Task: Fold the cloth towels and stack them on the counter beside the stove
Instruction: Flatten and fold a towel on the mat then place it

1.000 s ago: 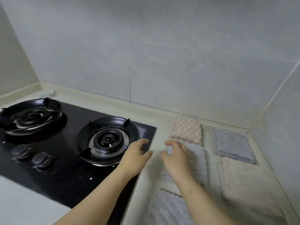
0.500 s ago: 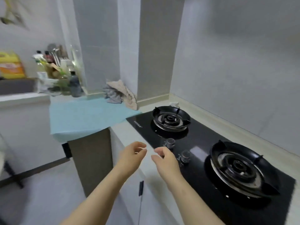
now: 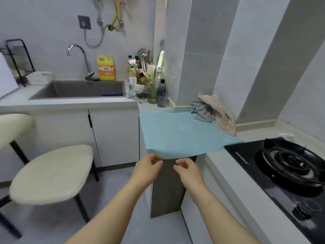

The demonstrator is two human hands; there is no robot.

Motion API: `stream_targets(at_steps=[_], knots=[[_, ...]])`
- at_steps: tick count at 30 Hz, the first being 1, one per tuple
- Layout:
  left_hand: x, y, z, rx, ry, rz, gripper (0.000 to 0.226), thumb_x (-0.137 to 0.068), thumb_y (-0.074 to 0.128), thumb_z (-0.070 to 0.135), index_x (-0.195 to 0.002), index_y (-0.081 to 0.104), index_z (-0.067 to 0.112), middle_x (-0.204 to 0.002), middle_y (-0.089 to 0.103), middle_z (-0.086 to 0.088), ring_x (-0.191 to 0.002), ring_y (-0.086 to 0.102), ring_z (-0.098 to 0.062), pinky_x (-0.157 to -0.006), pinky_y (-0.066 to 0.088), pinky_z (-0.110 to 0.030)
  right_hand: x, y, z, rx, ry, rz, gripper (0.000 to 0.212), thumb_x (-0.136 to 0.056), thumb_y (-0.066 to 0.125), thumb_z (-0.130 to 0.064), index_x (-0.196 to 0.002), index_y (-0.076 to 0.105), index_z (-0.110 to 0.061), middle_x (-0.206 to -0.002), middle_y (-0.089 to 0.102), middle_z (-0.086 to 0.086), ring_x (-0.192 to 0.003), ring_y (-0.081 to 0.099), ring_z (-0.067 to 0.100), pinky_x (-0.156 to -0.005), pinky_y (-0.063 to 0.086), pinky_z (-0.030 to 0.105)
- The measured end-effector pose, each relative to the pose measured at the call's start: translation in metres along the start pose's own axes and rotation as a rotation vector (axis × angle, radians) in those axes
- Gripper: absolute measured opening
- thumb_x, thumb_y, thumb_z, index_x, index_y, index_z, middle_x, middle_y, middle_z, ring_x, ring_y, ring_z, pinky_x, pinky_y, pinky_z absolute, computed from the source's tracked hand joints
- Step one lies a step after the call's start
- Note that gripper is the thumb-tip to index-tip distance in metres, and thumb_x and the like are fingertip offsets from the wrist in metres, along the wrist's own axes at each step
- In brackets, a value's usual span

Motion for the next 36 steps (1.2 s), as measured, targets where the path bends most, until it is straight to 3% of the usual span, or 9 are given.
stream_targets(at_steps=[5,9,12,15,17,20,26,31,36], knots=[[-0.069,-0.026,-0.018,0.001,-0.036,0.012,0.018,-0.093,0.048,0.022,-0.109,0.057,0.023,-0.099,0.063,0.001,-0.087,0.06,-0.014,-0.067,0.046,-0.024,-0.069,0.042,-0.011,0.002,0.017,-0.031,0.018,-0.093,0.05,-0.014,-0.111,0.055,-0.018,-0.113,0.053,-0.003,-0.099,0.049,0.011,-0.071,0.039,0.019],[-0.145,-0.038,-0.027,-0.002,-0.065,-0.005,0.017,-0.093,0.048,0.023,-0.107,0.057,0.024,-0.102,0.062,0.0,-0.093,0.062,-0.018,-0.084,0.053,-0.033,-0.149,0.068,-0.025,-0.01,0.022,-0.038,0.019,-0.094,0.05,-0.016,-0.111,0.054,-0.019,-0.117,0.052,-0.002,-0.104,0.048,0.013,-0.081,0.037,0.024],[-0.209,-0.041,-0.021,-0.012,-0.076,-0.04,0.014,-0.093,0.048,0.021,-0.103,0.057,0.024,-0.097,0.064,-0.005,-0.087,0.061,-0.021,-0.079,0.053,-0.032,-0.215,0.073,-0.042,-0.057,0.012,-0.005,0.019,-0.093,0.051,-0.014,-0.111,0.056,-0.015,-0.117,0.055,0.001,-0.102,0.05,0.015,-0.081,0.036,0.024],[-0.275,-0.04,0.001,-0.071,-0.033,-0.077,0.011,-0.092,0.049,0.023,-0.099,0.057,0.027,-0.094,0.065,-0.002,-0.089,0.064,-0.021,-0.069,0.047,-0.025,-0.276,0.068,-0.06,-0.085,0.019,0.065,0.017,-0.091,0.054,-0.012,-0.107,0.058,-0.013,-0.114,0.058,0.003,-0.096,0.052,0.016,-0.071,0.038,0.023],[-0.314,-0.038,0.016,-0.083,-0.009,-0.086,0.01,-0.091,0.05,0.025,-0.096,0.057,0.03,-0.095,0.066,0.0,-0.092,0.065,-0.019,-0.073,0.05,-0.029,-0.311,0.065,-0.068,-0.087,0.023,0.092,0.017,-0.091,0.054,-0.012,-0.107,0.058,-0.013,-0.113,0.057,0.003,-0.095,0.052,0.016,-0.063,0.038,0.019],[-0.362,-0.028,0.031,-0.089,0.016,-0.12,0.011,-0.09,0.05,0.025,-0.095,0.058,0.031,-0.095,0.066,0.001,-0.091,0.066,-0.019,-0.075,0.052,-0.03,-0.352,0.056,-0.072,-0.083,0.054,0.141,0.018,-0.091,0.053,-0.012,-0.108,0.058,-0.013,-0.113,0.057,0.002,-0.097,0.051,0.016,-0.064,0.038,0.021],[-0.436,0.031,0.046,-0.12,0.089,-0.317,0.015,-0.092,0.05,0.024,-0.102,0.061,0.026,-0.099,0.065,-0.001,-0.092,0.064,-0.019,-0.079,0.051,-0.031,-0.398,0.017,-0.044,-0.096,0.167,0.345,0.02,-0.09,0.054,-0.01,-0.11,0.058,-0.011,-0.107,0.058,0.004,-0.087,0.052,0.014,-0.061,0.037,0.016],[-0.478,0.101,0.065,-0.182,0.224,-0.591,0.019,-0.092,0.048,0.022,-0.105,0.062,0.023,-0.09,0.063,0.0,-0.094,0.063,-0.021,-0.082,0.05,-0.032,-0.408,-0.009,-0.019,-0.16,0.289,0.573,0.019,-0.091,0.053,-0.01,-0.109,0.057,-0.012,-0.099,0.058,0.002,-0.073,0.05,0.008,-0.059,0.037,0.018],[-0.505,0.144,0.089,-0.248,0.398,-0.807,0.024,-0.093,0.05,0.021,-0.114,0.061,0.019,-0.12,0.058,0.002,-0.104,0.057,-0.015,-0.084,0.043,-0.021,-0.396,-0.013,-0.006,-0.231,0.39,0.842,0.015,-0.091,0.051,-0.01,-0.105,0.056,-0.014,-0.084,0.054,-0.005,-0.068,0.049,0.007,-0.057,0.038,0.019]])
Point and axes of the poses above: each hand's wrist, its own x-axis away from the middle knuckle, its own y-axis out of the palm, z = x × y, the point moved 7 cm from there along -x, towards the middle knuckle
